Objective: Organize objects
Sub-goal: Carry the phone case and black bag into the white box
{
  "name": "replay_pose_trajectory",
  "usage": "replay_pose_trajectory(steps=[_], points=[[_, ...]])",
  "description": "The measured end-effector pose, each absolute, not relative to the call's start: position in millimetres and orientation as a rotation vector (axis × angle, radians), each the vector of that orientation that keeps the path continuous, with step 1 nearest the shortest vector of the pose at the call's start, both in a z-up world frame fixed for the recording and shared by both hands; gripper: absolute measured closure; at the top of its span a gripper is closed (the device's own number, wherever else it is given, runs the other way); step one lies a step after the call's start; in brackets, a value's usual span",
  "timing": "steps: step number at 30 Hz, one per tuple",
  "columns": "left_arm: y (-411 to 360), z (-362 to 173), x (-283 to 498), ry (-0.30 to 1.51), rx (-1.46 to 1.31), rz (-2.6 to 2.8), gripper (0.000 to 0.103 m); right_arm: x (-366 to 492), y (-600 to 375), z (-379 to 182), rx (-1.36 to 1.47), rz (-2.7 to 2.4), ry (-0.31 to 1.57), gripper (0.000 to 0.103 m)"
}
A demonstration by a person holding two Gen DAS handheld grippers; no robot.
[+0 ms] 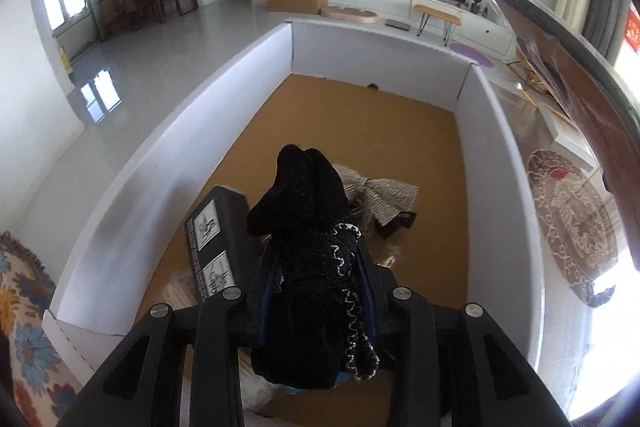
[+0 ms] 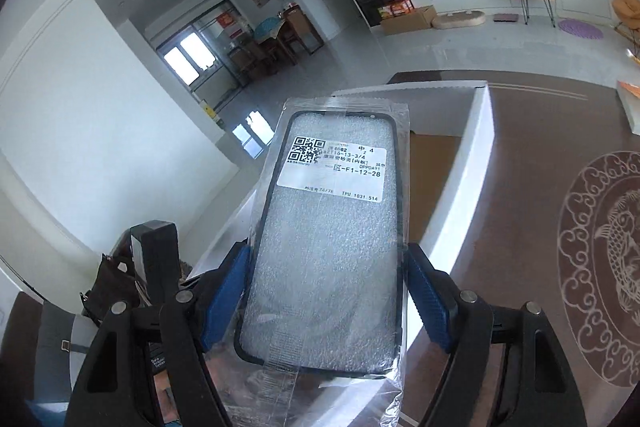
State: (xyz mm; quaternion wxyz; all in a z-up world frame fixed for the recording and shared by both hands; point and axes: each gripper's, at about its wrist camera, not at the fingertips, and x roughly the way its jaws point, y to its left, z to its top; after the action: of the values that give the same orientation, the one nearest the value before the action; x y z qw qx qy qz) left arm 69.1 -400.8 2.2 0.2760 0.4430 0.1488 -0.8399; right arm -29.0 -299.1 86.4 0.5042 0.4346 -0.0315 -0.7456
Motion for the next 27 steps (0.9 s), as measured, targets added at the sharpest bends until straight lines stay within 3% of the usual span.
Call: replay_pose_trajectory(steps=[3,5,7,9,14,19,27], points=[[-417.2,-7.1,76.4,0.519,1.231,-2.189,0.061,-27.5,-349.5,53.2,1.131,-1.786,0.049,0.023],[-416.9,-5.1,79.5,0.501,1.219,-2.173,0.037,-27.9,-370.6,26.1,1.222,-1.766,0.137,0.023],[-412.3,-0.1,84.2,0.453,1.185,-2.181,0.023,-27.6,-371.8,14.8,1.251,-1.766,0.16,0.023],[-405.3,5.9,89.6,0.401,1.155,-2.192,0.016,-30.2,-360.1,17.8,1.239,-1.784,0.133,0.023],[-390.7,28.5,89.0,0.375,1.152,-2.191,0.014,-39.6,-331.0,43.7,1.186,-1.881,0.191,0.013],[-387.6,53.0,100.3,0.492,1.074,-2.154,0.014,-34.2,-326.9,67.5,1.192,-1.899,0.358,0.013],[-383.6,60.8,101.4,0.39,1.12,-2.079,0.014,-14.0,-336.9,72.9,1.176,-1.888,0.504,0.011]])
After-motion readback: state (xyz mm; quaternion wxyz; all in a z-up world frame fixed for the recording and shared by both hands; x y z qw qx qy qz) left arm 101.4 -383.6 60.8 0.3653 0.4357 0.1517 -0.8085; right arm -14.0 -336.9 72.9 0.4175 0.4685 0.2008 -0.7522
